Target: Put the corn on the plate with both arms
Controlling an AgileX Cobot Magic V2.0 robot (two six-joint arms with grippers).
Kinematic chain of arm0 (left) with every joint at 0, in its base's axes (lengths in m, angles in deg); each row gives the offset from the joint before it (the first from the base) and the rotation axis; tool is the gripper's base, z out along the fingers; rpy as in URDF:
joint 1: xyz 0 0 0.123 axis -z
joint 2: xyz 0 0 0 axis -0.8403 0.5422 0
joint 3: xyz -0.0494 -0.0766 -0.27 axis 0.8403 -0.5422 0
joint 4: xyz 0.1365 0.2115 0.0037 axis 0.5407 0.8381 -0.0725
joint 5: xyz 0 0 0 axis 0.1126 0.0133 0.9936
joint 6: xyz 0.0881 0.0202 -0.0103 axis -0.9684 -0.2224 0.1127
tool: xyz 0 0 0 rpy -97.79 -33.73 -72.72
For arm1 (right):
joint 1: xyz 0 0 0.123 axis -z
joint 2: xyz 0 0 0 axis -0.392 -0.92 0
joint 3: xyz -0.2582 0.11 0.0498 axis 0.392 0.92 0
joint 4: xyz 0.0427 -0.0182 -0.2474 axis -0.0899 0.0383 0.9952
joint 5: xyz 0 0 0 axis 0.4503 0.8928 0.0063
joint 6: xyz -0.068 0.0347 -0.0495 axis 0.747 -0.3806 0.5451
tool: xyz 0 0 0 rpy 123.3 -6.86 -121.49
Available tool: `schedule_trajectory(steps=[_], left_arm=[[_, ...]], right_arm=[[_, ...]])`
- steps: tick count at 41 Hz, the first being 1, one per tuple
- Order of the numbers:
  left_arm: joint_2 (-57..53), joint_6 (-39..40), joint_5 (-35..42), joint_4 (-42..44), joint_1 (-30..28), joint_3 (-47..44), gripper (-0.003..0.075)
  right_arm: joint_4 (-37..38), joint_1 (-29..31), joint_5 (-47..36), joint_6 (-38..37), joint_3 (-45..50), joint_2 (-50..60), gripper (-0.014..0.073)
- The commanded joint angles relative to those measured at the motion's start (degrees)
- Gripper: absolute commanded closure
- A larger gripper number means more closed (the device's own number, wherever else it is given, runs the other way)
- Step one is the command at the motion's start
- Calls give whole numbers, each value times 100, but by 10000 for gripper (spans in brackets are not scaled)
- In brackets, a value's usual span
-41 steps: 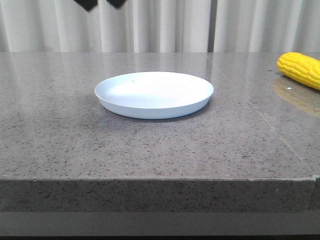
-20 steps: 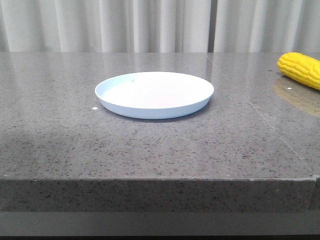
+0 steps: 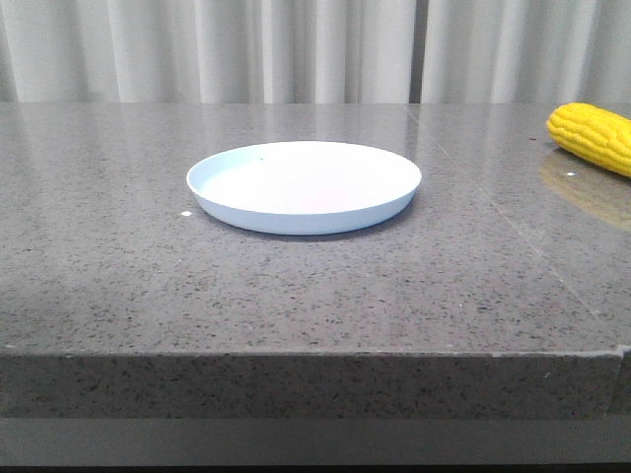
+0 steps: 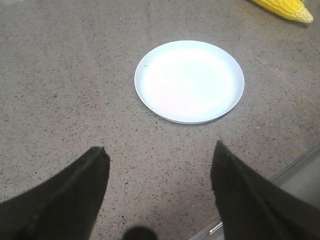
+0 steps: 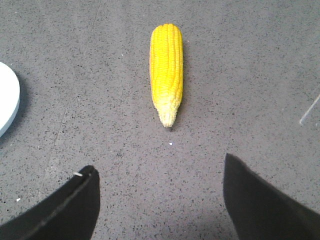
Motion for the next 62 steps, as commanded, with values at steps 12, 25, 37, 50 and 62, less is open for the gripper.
schedule_trajectory(steps=[12, 25, 37, 50, 62], left_arm=[[-7, 62, 394, 36, 58, 131, 279], [-7, 62, 394, 36, 58, 131, 279], [-7, 62, 394, 36, 58, 131, 279], [-7, 62, 394, 36, 58, 131, 279], [-7, 62, 394, 36, 58, 131, 279]], right_arm=[[46, 25, -485, 22, -146, -123, 50], [57, 25, -724, 22, -520, -1063, 50], [76, 25, -717, 22, -1461, -2550, 50], [143, 25, -675, 22, -2456, -4047, 6], [416, 25, -783, 22, -3082, -5111, 3]])
